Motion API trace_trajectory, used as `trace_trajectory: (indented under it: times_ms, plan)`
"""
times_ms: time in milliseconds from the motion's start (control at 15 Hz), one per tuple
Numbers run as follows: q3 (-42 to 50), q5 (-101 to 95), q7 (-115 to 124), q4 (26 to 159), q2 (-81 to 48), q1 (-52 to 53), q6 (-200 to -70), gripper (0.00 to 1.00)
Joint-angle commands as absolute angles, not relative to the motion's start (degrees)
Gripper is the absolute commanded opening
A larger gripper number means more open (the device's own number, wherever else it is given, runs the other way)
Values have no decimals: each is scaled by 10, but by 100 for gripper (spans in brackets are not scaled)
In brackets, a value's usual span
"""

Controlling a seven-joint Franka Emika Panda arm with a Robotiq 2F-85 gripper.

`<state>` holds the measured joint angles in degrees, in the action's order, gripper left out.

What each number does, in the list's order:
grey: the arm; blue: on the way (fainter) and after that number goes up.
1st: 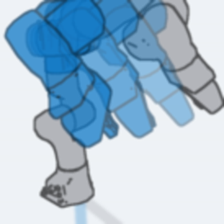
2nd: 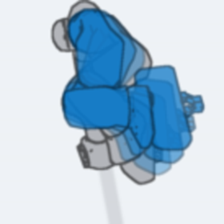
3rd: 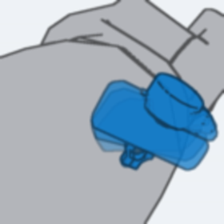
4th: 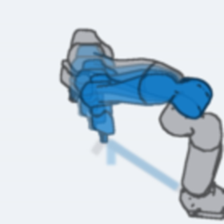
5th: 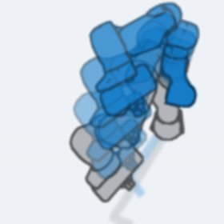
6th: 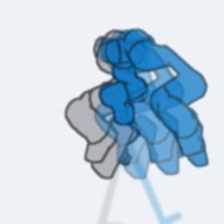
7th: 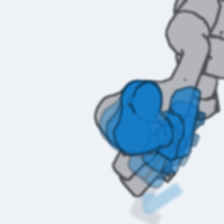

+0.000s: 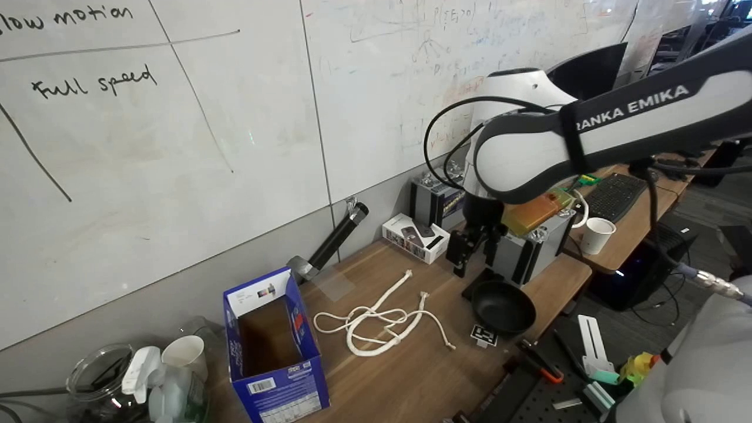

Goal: Pick up the two white ropes from the table and put them in the box

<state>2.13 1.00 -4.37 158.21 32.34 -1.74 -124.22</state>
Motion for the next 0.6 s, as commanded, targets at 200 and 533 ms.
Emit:
trace_trajectory:
  times_ms: [200, 533]
  plan:
    - [35, -8, -152, 1518, 121, 1, -1383, 100]
    - [22, -19, -229, 1432, -30, 8, -1445, 100]
